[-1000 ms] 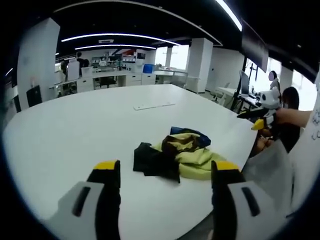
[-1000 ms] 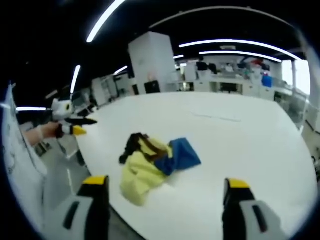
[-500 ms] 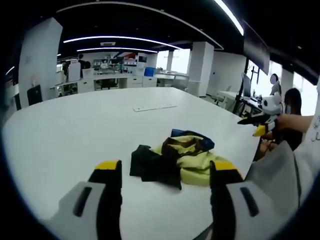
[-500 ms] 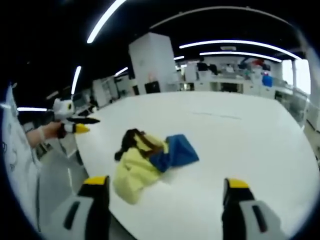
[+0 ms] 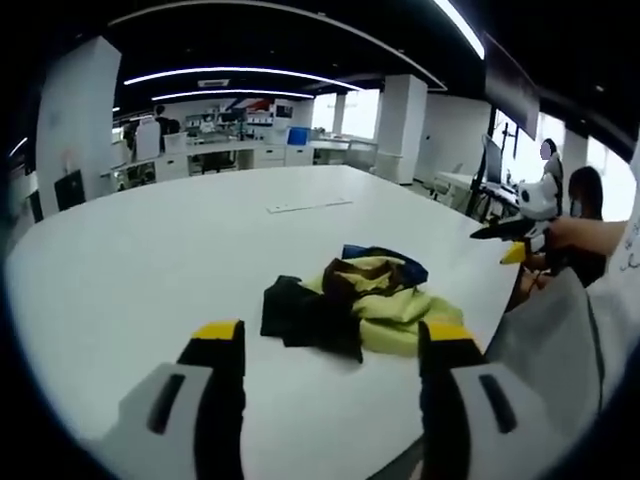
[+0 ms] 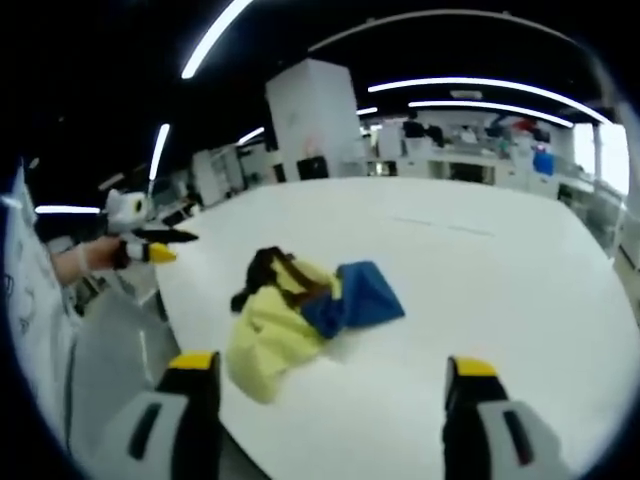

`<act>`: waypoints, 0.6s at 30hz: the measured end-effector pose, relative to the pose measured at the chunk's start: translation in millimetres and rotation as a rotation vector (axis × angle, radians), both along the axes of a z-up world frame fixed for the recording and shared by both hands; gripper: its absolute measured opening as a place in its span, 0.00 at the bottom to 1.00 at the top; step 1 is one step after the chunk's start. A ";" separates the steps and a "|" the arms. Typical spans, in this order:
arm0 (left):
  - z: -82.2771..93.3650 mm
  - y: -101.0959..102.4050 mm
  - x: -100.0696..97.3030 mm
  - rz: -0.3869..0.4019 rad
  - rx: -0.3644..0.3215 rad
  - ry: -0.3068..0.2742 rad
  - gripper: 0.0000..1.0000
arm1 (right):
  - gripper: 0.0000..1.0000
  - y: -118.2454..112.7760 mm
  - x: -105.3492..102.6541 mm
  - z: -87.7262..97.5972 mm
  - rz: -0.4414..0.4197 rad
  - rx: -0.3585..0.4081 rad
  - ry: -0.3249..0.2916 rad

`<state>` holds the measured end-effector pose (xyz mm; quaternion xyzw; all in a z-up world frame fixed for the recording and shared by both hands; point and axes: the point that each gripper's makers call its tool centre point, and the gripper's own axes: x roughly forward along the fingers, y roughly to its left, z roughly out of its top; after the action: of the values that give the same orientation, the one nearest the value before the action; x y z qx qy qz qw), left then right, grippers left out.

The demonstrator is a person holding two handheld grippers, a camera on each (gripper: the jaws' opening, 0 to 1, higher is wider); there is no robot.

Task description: Fold the garment on the visible template until the final outline fits inside the template.

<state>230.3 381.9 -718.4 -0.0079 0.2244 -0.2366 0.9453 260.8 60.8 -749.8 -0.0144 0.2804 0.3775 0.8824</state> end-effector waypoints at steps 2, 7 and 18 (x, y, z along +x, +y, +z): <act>-0.5 -1.4 0.3 0.003 -0.002 0.001 0.65 | 0.93 -0.3 0.0 0.1 -0.001 0.000 -0.001; -2.3 -8.2 0.9 -0.011 -0.005 0.007 0.64 | 0.92 0.9 -1.7 -2.4 0.003 0.000 0.007; -8.9 -12.4 9.0 -0.024 -0.002 0.017 0.61 | 0.90 2.6 0.8 -4.5 0.015 -0.013 0.004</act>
<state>239.4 369.5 -727.3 -0.0079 0.2321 -0.2482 0.9405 261.6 63.5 -754.3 -0.0216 0.2846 0.3822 0.8789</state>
